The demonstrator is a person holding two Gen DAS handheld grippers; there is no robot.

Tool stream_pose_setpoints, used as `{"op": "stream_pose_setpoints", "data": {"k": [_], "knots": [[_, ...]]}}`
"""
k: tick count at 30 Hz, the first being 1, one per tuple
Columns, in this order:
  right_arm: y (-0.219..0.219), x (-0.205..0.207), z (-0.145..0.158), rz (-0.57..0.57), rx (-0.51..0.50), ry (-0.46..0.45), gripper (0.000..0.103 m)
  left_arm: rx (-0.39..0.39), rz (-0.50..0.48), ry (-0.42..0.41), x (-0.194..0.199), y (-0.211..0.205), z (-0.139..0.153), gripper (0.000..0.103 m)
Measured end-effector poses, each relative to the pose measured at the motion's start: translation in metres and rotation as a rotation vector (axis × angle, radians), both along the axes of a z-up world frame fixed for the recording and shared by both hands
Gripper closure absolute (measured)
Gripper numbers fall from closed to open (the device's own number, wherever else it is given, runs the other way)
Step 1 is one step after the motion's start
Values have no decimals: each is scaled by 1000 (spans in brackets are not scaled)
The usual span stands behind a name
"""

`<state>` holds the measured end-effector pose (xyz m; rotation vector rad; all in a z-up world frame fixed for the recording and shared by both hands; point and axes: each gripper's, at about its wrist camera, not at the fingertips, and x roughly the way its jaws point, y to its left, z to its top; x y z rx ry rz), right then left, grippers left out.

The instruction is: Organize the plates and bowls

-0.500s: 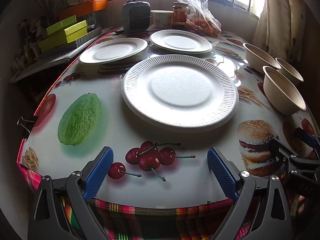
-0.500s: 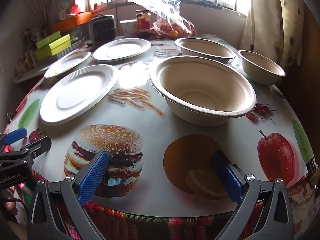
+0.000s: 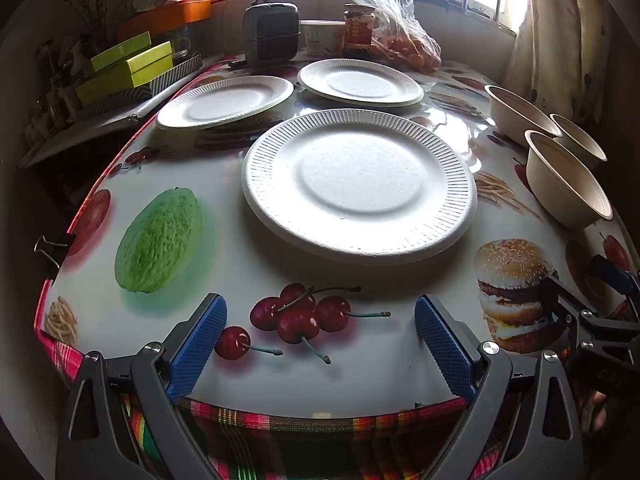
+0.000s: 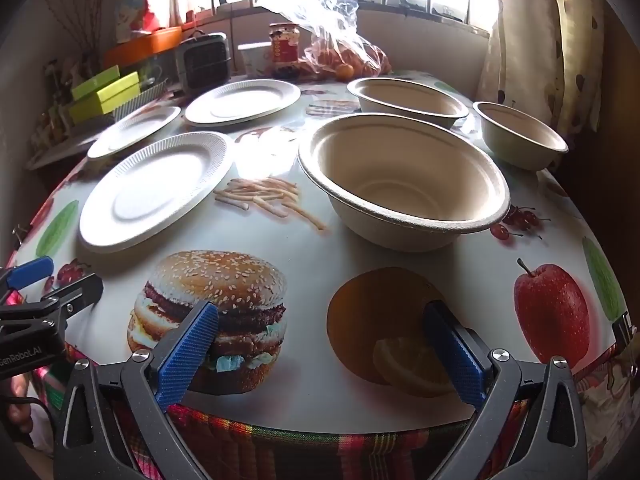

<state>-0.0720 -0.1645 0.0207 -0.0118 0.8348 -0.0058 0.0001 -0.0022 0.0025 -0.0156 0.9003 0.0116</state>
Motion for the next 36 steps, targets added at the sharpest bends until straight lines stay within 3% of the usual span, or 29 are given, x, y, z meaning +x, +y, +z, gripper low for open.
{"op": "stream_pose_setpoints", "data": {"k": [36], "knots": [[-3,-4,0,-22,11,-11,0,-19,-17,-9,-1,0,-1,7]]}}
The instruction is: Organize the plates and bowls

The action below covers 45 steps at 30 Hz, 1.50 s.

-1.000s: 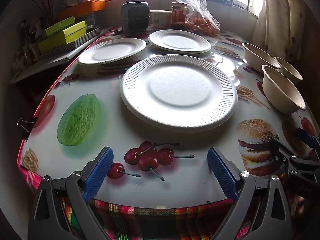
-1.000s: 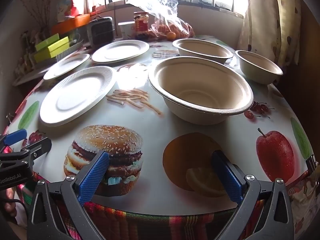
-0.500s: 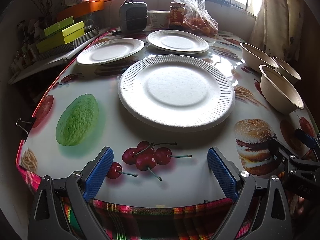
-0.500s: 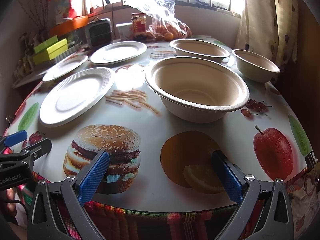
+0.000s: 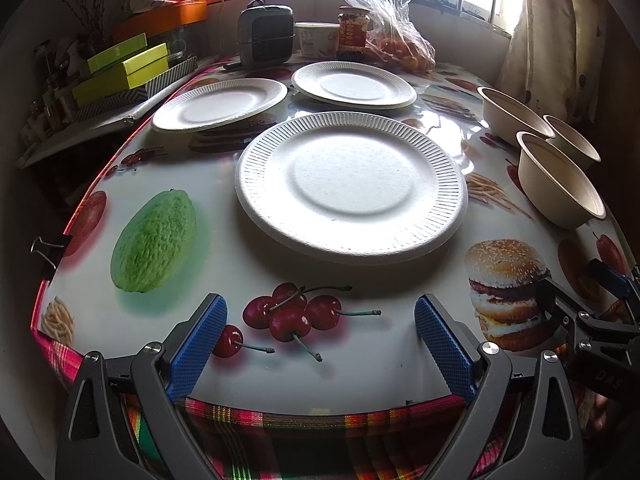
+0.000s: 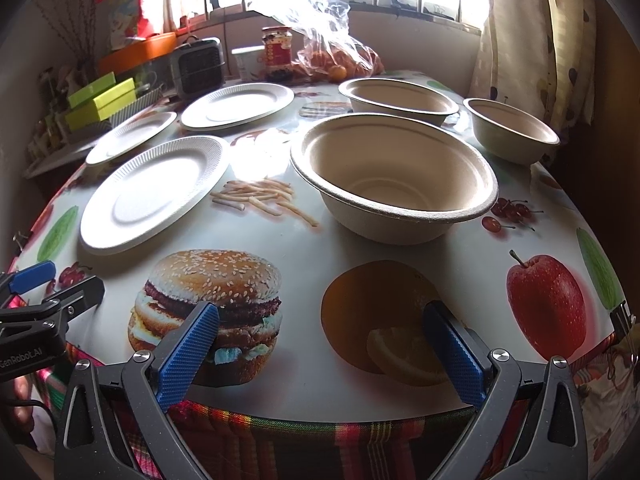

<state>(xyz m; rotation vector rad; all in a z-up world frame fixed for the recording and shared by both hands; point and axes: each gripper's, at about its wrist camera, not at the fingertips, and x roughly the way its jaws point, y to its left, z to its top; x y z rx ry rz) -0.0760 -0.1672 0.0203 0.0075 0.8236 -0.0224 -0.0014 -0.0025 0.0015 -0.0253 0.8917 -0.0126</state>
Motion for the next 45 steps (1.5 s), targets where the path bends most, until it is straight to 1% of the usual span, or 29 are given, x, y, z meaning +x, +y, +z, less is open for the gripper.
{"op": "stream_pose_setpoints", "data": {"k": [24,31,39,45], "knots": [[0,0,-1,0,0,-1,0,-1,-1,-1,1,1,1,7],[-3,-1,1,5,17,-7,0,1,-7,-17,-2,1,6,8],[1,-3,14,38,32,-44,0,0,0,-43,-2,9,16,8],[11,-1,32,81,38,-93,0,-4,-12,-66,0,11,27,8]]}}
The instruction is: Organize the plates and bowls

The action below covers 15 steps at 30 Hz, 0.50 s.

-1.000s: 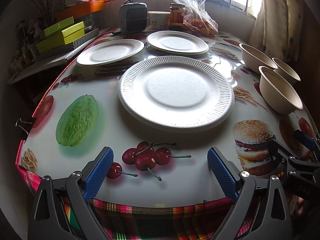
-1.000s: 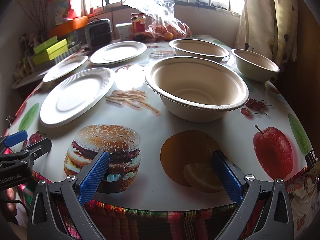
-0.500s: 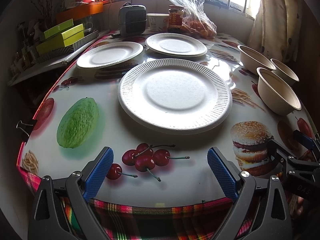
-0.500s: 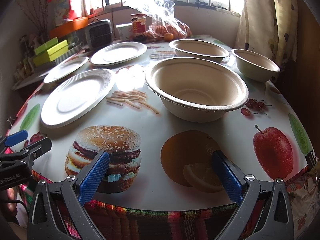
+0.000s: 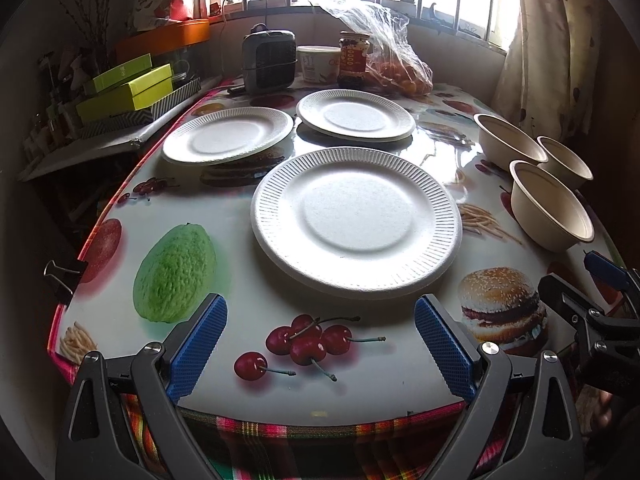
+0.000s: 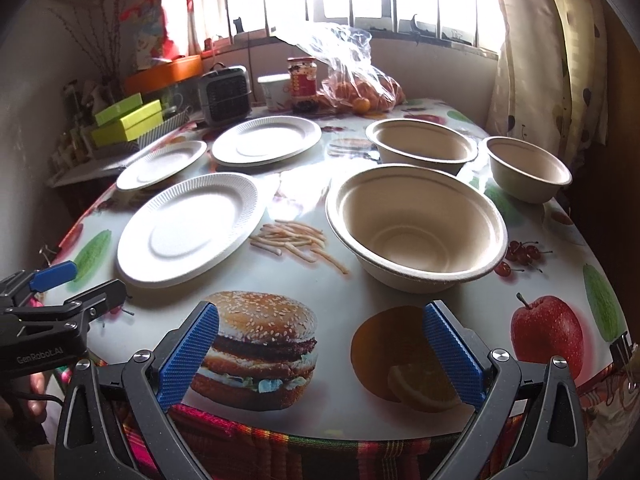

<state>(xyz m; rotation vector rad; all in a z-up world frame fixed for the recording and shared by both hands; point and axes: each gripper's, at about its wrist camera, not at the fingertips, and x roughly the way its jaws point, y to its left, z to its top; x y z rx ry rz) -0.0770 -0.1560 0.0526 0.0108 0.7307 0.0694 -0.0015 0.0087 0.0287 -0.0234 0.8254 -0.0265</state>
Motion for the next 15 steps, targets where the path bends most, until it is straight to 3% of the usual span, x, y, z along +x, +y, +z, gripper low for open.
{"op": "stream_pose_setpoints", "data": {"k": [15], "knots": [[44,56,53,144,0,-64,1,-40,103,-50,32,62,41,8]]}}
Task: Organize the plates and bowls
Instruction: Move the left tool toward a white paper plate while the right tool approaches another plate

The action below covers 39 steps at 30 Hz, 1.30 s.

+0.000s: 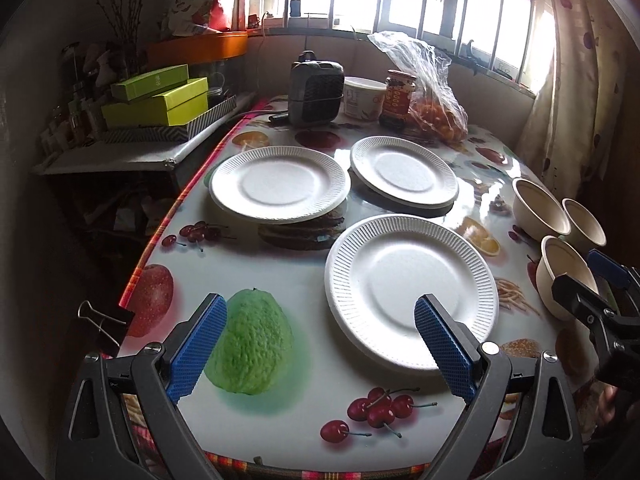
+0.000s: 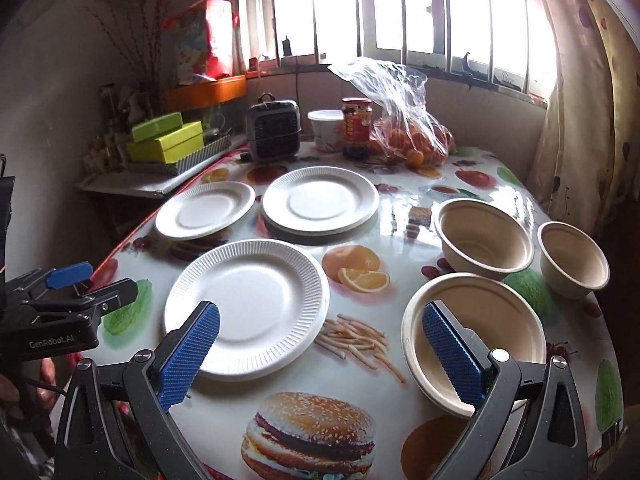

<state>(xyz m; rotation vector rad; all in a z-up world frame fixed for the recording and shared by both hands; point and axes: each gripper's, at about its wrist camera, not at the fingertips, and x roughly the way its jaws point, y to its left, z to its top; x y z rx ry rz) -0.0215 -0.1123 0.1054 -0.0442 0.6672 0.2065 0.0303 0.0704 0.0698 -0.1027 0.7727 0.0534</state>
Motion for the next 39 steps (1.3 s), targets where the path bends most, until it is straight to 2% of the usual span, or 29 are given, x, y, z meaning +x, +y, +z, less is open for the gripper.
{"op": "stream_pose_setpoints", "data": {"k": [8,13,19,23,26,28,31,36,39], "knots": [[25,46,17,63,-2,2,1,-3,77,-15,27,40,15,8],[39,76,21,104,4,29,7,-13,117,-12,45,61,19,8],[60,110,27,180,-17,39,10,-51,143,5,67,84,19,15],[71,137,29,229,-16,56,20,-57,155,2,80,94,20,20],[80,158,28,261,-21,67,22,-71,158,12,90,101,19,27],[86,172,27,284,-22,76,23,-80,165,20,96,106,17,27],[95,193,22,322,-44,93,31,-73,176,27,106,110,14,27],[105,229,4,355,-54,160,39,-92,182,60,120,118,2,28],[109,246,-6,367,-46,194,47,-105,188,75,127,122,-5,32]]}}
